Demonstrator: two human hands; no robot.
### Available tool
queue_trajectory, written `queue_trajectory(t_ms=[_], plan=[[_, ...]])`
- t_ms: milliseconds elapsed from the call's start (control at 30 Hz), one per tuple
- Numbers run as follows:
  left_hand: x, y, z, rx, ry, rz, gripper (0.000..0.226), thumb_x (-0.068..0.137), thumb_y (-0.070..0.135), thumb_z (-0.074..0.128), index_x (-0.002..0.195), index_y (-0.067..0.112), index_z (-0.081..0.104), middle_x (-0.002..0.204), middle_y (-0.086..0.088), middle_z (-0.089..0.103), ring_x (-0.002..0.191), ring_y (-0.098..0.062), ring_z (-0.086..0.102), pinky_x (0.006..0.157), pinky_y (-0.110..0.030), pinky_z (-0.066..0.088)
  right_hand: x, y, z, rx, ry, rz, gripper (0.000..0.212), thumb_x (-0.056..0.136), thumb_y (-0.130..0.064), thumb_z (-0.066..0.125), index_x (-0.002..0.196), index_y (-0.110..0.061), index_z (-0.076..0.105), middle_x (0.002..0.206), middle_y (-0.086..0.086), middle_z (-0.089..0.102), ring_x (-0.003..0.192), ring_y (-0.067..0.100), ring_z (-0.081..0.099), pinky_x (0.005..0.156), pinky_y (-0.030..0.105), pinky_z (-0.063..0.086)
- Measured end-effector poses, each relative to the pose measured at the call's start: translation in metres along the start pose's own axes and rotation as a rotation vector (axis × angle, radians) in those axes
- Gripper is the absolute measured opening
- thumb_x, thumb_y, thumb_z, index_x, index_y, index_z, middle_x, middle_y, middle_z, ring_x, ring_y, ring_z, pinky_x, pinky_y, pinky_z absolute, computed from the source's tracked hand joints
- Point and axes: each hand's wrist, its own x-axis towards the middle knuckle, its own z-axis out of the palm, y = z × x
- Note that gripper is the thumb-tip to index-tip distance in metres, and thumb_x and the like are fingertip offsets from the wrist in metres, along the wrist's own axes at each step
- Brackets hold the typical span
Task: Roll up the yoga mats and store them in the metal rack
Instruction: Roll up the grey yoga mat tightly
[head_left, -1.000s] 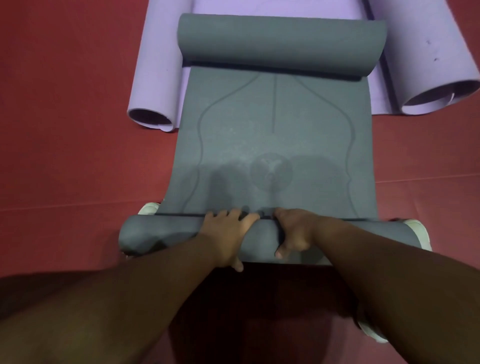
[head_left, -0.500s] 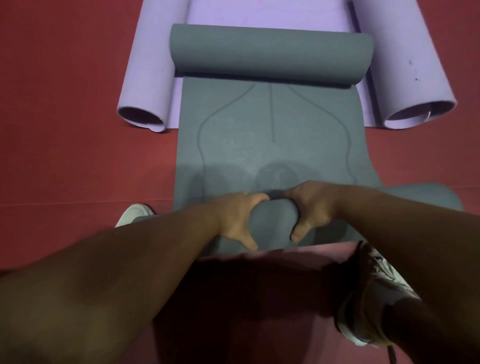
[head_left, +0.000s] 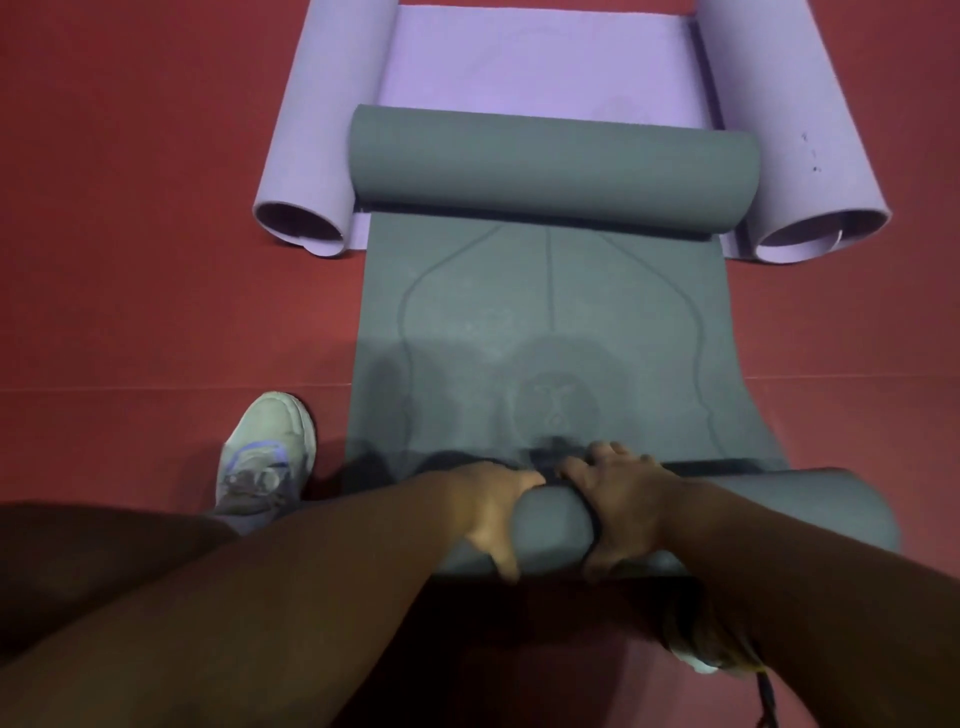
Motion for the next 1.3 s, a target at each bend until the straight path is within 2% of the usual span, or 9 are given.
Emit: queue_trajectory(t_ms=[233,367,533,633,767,900,1000,1133,1300], plan=[[-0.002,0.001,0.010,-0.045,0.024,-0.036,0.112,0.058,0.047,0.091,0.151,0.039,0.030,0.143,0.000,0.052,0.126,-0.024,0.055,0.106,-0.037,0.047,-0.003,0.006,0.020,0.112,0.144,-0.032,0.101,0.047,-0.068,0.083,0.133,-0.035,0.042,0.125,-0.003,0.057,0.114,0.022,0.057,0.099,0.034,0.047],[-0.013,0.002,0.031,0.106,0.306,0.021,0.122,0.050,0.062,0.087,0.150,0.047,0.018,0.146,0.002,0.036,0.131,-0.024,0.043,0.110,-0.043,0.040,0.009,0.016,0.009,0.282,0.047,0.004,0.086,0.046,-0.056,0.090,0.114,-0.034,0.041,0.107,-0.009,0.061,0.097,0.016,0.060,0.087,0.029,0.050],[-0.011,-0.003,0.056,0.236,0.328,-0.086,0.143,0.049,0.053,0.093,0.153,0.048,-0.005,0.149,0.000,0.032,0.133,-0.026,0.041,0.111,-0.045,0.037,0.021,0.019,0.007,0.307,-0.035,0.006,0.080,0.052,-0.052,0.091,0.113,-0.029,0.045,0.107,-0.006,0.063,0.098,0.017,0.061,0.087,0.028,0.050],[0.004,-0.010,0.051,0.115,0.245,-0.087,0.138,0.052,0.044,0.095,0.153,0.046,0.002,0.144,-0.001,0.038,0.128,-0.029,0.047,0.110,-0.043,0.041,0.024,0.018,0.012,0.170,0.030,-0.022,0.079,0.057,-0.062,0.082,0.119,-0.027,0.049,0.117,0.001,0.058,0.111,0.023,0.056,0.093,0.032,0.049],[0.027,-0.030,0.026,0.051,0.136,-0.029,0.133,0.047,0.047,0.096,0.156,0.038,0.019,0.147,0.000,0.048,0.131,-0.024,0.052,0.111,-0.033,0.041,0.024,0.023,0.017,-0.108,0.106,-0.058,0.110,0.054,-0.072,0.078,0.145,-0.032,0.030,0.139,0.006,0.040,0.132,0.029,0.039,0.110,0.046,0.036],[0.043,-0.042,0.009,0.039,0.071,-0.007,0.133,0.049,0.047,0.096,0.158,0.032,0.022,0.155,-0.002,0.042,0.138,-0.023,0.045,0.116,-0.031,0.035,0.034,0.041,0.015,0.015,0.094,-0.060,0.107,0.053,-0.065,0.086,0.139,-0.023,0.036,0.137,0.006,0.050,0.124,0.026,0.050,0.103,0.035,0.041],[0.036,-0.048,0.000,0.000,0.194,0.018,0.119,0.051,0.049,0.094,0.153,0.031,0.036,0.147,0.001,0.038,0.132,-0.020,0.043,0.114,-0.030,0.036,0.045,0.053,0.007,0.109,0.055,-0.062,0.085,0.062,-0.066,0.083,0.123,-0.023,0.042,0.125,0.006,0.057,0.117,0.028,0.056,0.093,0.035,0.046],[0.013,-0.060,0.014,0.139,0.469,0.066,0.081,0.078,0.059,0.070,0.148,0.024,0.046,0.136,-0.009,0.050,0.121,-0.029,0.049,0.103,-0.045,0.046,0.062,0.064,-0.012,-0.034,0.079,-0.025,0.086,0.067,-0.077,0.069,0.136,-0.031,0.045,0.134,0.005,0.043,0.126,0.028,0.043,0.103,0.041,0.040],[0.025,-0.033,0.035,0.292,0.301,-0.280,0.139,0.057,0.083,0.069,0.160,0.022,-0.002,0.166,-0.014,0.012,0.152,-0.034,0.014,0.119,-0.058,0.017,0.068,0.066,-0.032,0.033,0.145,0.025,0.069,0.079,-0.061,0.071,0.130,-0.022,0.046,0.133,0.005,0.051,0.122,0.028,0.049,0.097,0.038,0.045]])
